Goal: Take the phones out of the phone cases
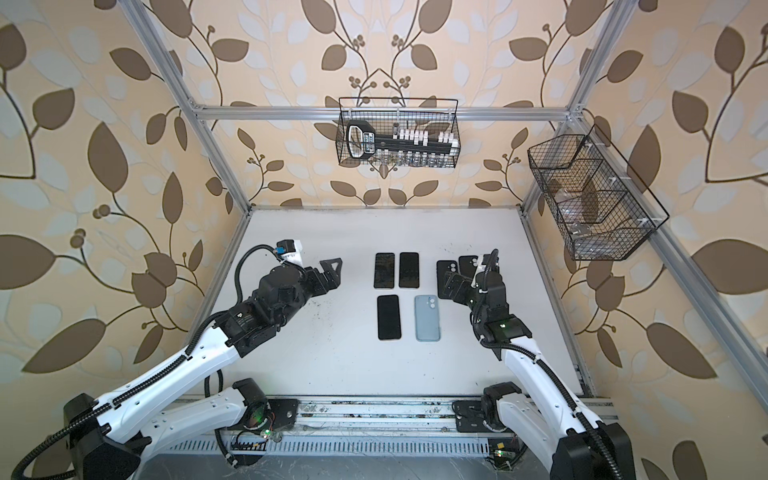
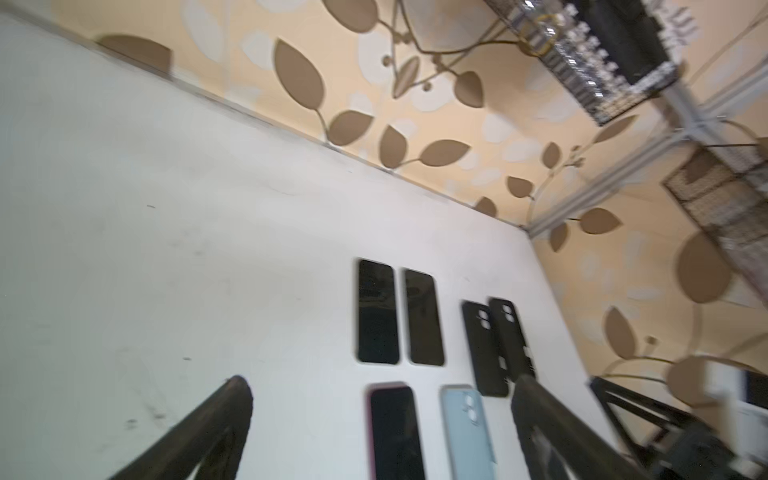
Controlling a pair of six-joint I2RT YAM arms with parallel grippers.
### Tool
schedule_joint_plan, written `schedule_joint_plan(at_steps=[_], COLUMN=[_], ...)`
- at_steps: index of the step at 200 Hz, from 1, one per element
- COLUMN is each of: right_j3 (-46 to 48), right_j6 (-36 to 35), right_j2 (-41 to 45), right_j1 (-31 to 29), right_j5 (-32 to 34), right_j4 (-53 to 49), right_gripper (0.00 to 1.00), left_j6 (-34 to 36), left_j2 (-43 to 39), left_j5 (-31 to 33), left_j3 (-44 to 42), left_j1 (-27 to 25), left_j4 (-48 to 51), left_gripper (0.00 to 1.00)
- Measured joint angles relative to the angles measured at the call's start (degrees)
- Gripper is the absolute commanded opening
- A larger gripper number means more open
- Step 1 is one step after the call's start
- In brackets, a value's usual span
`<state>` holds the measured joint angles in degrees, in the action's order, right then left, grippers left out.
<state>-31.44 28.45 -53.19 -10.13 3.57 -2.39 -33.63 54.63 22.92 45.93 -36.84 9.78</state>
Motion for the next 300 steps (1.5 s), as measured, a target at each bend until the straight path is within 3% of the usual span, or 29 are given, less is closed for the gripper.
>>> schedule_joint_plan(at_steps=[38,78,105,128,199,270,300], right_j3=[-6.49,-10.71,-9.18,-3.69,9.64,13.77,16.79], right_j6=[-5.27,-10.71,-15.13,-19.23,-28.70,-31.12,-31.04], right_j2=[-3.69,-7.39,-7.98,-7.96,-11.58,-17.59,-19.02], right_j1=[1.60,1.92,2.56,2.82,4.52,5.29,6.29], right_j5=[-2.10,-1.36,-1.40,-0.74,2.58,1.20,0.22], right_j4=[0.09,-0.11,3.34,10.03,27.80,40.89,43.95], right_gripper=[1.00,1.00,1.00,1.00,1.00,1.00,1.00], left_j6=[10.32,21.73,22.88,23.50,26.05,26.53,26.86], left_j2=[1.57,-1.79,-3.04,1.22,17.49,29.51,31.06], left_j5=[0.87,4.13,-0.81,-5.14,-16.72,-19.96,-20.41], left_j3=[0.02,-10.14,-18.60,-21.92,-26.40,-26.75,-26.67], left_j1=[9.77,20.09,30.42,36.50,42.38,42.56,42.56], left_j4=[2.36,-9.68,-17.59,-23.69,-41.09,-50.16,-50.45], left_gripper=[0.99,0.99,0.99,0.99,0.99,0.99,0.99])
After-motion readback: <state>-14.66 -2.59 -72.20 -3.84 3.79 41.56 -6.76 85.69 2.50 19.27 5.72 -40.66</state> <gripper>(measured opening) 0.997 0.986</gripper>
